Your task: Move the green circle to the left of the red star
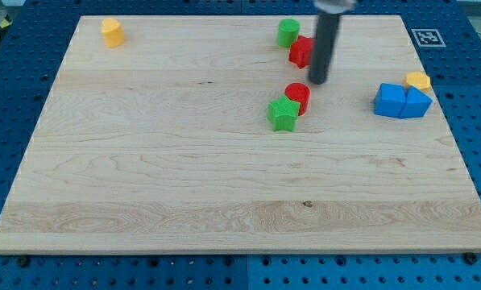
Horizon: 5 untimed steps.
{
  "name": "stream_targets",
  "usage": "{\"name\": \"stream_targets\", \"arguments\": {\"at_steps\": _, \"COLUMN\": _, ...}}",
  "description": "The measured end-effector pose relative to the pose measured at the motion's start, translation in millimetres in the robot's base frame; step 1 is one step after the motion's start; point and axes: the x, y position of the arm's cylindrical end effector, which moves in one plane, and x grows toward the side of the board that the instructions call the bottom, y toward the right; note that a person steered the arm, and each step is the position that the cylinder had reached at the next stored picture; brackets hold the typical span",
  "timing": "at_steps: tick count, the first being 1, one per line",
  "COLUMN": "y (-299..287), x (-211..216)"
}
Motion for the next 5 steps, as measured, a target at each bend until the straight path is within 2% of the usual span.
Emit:
{"name": "stream_targets", "arguments": {"at_steps": 1, "y": 43.1, "x": -44.4}}
{"name": "stream_targets", "arguments": {"at_steps": 2, "y": 28.8, "x": -90.5}}
{"name": "stream_targets", "arguments": {"at_steps": 4, "y": -78.3, "x": -100.1}}
{"name": "stream_targets", "arguments": {"at_steps": 5, "y": -120.9, "x": -76.2}}
